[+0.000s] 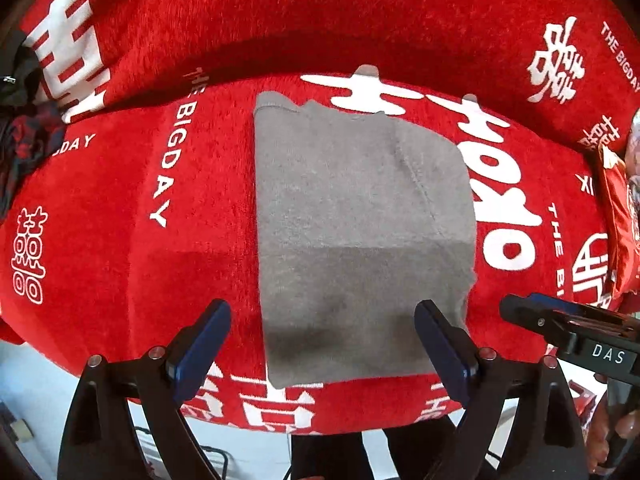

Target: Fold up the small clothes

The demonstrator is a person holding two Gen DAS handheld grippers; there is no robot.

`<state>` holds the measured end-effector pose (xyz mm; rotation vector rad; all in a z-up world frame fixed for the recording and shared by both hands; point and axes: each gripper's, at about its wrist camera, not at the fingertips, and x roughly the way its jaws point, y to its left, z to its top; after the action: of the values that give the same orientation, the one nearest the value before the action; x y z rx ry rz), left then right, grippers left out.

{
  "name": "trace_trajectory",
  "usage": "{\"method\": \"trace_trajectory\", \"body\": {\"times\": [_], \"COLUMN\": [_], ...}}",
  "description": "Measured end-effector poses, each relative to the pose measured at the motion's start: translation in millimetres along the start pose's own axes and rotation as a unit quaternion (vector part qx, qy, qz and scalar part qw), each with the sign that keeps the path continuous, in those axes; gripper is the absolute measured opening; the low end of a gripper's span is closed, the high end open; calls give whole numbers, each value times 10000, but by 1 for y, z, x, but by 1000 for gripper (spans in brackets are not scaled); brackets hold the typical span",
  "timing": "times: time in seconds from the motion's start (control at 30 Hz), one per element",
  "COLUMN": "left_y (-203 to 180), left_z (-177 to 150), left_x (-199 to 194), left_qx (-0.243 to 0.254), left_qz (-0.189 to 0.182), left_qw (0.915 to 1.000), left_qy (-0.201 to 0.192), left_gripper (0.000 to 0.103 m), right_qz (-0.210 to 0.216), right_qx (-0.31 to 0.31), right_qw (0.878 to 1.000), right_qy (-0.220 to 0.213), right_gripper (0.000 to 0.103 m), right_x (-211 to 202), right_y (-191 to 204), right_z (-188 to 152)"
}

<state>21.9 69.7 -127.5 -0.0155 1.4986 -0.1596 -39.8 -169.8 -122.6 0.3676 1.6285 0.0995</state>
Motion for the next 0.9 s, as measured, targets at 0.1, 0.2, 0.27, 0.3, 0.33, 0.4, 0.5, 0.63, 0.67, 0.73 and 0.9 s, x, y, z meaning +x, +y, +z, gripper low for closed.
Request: {"method": "trace_trajectory", "body": {"times": [0.1, 0.2, 0.27, 0.3, 0.33, 0.4, 0.5, 0.63, 0.67, 0.73, 0.9], "left_y": [1, 2, 2, 3, 4, 4, 6, 12, 15, 18, 20], "left_z": [-2, -3, -5, -6, -6, -6, -6, -5, -4, -4, -7], "left_x": [-10, -18, -22, -24, -26, -30, -38, -47, -49, -51, -60], "left_qx": [-42, -42, -2, 9, 20, 46, 103, 43, 0, -99, -104], "left_qz": [-36, 55, 131, 170, 209, 251, 515, 841, 805, 748, 790], "left_qw": [10000, 10000, 9999, 9998, 9998, 9997, 9986, 9961, 9965, 9970, 9965], "left_qy": [22, 15, 35, 34, 31, 8, -114, -246, -236, -190, -246], "left_gripper": [94, 103, 103, 103, 103, 103, 103, 103, 103, 103, 103], "right_qz": [-56, -317, -359, -379, -402, -460, -577, -692, -785, -922, -1035], "right_qx": [-53, -196, -250, -254, -247, -243, -191, -32, -50, -99, -89], "right_qw": [9999, 9990, 9979, 9974, 9971, 9966, 9962, 9960, 9954, 9940, 9925], "right_qy": [-77, -261, -476, -550, -604, -632, -622, -556, -554, -586, -648], "right_gripper": [60, 82, 84, 84, 85, 85, 85, 85, 85, 85, 85], "right_x": [-10, -21, -30, -33, -35, -38, -40, -44, -45, -47, -55], "right_y": [6, 16, 21, 23, 25, 29, 32, 33, 34, 37, 42], "right_z": [-4, -8, -11, -12, -13, -14, -14, -15, -16, -18, -21]}}
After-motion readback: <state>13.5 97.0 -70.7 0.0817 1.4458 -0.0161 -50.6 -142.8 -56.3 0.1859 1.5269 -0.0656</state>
